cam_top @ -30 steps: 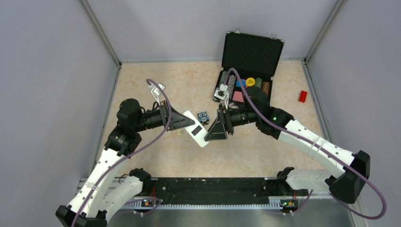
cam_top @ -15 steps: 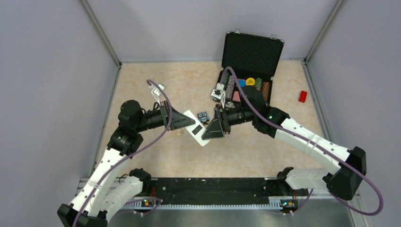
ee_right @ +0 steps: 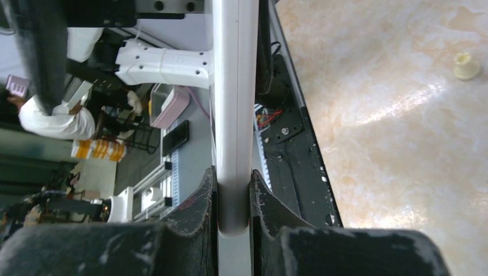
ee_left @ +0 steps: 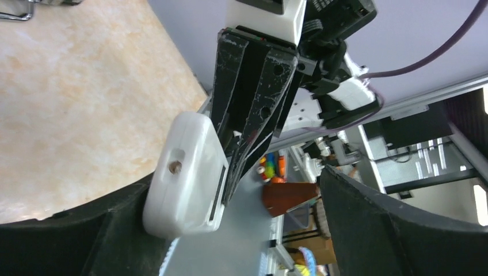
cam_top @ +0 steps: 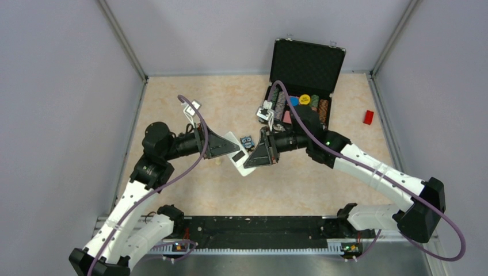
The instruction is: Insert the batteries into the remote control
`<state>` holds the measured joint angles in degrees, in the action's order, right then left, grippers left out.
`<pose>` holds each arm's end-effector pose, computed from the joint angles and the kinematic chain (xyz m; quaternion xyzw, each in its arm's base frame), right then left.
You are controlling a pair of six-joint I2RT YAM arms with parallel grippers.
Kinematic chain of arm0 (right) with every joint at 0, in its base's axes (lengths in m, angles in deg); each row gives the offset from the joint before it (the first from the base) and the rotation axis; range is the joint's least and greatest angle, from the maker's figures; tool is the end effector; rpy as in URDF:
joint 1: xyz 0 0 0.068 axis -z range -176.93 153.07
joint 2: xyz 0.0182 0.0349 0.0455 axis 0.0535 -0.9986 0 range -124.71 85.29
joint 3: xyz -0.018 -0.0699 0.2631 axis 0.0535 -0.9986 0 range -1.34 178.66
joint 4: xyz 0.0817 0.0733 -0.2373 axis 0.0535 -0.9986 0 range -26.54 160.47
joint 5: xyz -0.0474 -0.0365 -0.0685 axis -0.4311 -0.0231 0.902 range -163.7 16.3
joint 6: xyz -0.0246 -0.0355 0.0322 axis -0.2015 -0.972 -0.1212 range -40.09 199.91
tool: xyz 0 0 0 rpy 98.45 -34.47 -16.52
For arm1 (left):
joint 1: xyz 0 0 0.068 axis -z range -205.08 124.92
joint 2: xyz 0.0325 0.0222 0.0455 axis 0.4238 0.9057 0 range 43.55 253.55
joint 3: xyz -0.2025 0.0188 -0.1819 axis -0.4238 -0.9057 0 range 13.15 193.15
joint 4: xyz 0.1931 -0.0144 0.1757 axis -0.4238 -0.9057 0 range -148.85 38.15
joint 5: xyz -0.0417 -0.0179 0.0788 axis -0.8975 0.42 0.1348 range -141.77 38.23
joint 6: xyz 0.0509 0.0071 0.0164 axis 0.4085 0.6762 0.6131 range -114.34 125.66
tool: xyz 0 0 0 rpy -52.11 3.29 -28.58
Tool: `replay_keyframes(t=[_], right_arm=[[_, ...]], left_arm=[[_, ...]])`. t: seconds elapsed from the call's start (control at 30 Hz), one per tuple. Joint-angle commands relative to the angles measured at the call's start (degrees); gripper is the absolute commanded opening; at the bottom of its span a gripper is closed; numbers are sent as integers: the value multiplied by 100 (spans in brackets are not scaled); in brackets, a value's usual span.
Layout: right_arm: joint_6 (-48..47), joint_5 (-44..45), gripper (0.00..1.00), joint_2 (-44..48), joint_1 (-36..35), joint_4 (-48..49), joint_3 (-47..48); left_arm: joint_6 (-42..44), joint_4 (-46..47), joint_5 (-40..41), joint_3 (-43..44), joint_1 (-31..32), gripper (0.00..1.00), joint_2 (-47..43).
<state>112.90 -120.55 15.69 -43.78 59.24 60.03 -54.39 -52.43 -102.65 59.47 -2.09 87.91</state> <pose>0.1670 0.2160 0.3525 -0.3183 0.7160 0.5890 0.1980 0.1462 -0.0921 0.3688 0.0909 0.6958 -0.6530 0.2850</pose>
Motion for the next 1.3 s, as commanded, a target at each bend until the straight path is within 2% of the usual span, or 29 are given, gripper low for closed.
replay_keyframes(t=[0.0,0.1,0.17,0.27,0.37,0.47,0.57,0.97,1.1,1.27], right_arm=[[-99,734,0,92,9,-135,0],[-173,1191,0,174,30,-559,-46],[-345,1697,0,208,57,-1081,-49],[-577,2868,0,238,83,-2044,-24],[-679,4342,0,169,89,-2972,-56],[-631,5737,0,-2,93,-3699,-208],[-533,6541,0,-164,94,-3951,-375],[-227,7870,0,-1381,-4,-4106,-416],[-126,8501,0,-2080,-299,-4099,-271],[105,8662,0,-2906,-616,-4108,-15]], left_arm=[[381,-596,405,452,40,98,-55],[908,-1640,1170,732,35,99,-37],[1227,-2451,2146,940,39,98,-45],[1482,-3487,3427,1180,36,99,-42],[1506,-3938,4034,1208,38,99,-102],[1480,-4026,4248,1124,28,99,-241],[1444,-4061,4388,1077,39,98,-360],[1414,-4222,4643,1033,37,98,-440],[1399,-4181,4613,974,35,99,-451],[1349,-4128,4623,922,38,99,-468]])
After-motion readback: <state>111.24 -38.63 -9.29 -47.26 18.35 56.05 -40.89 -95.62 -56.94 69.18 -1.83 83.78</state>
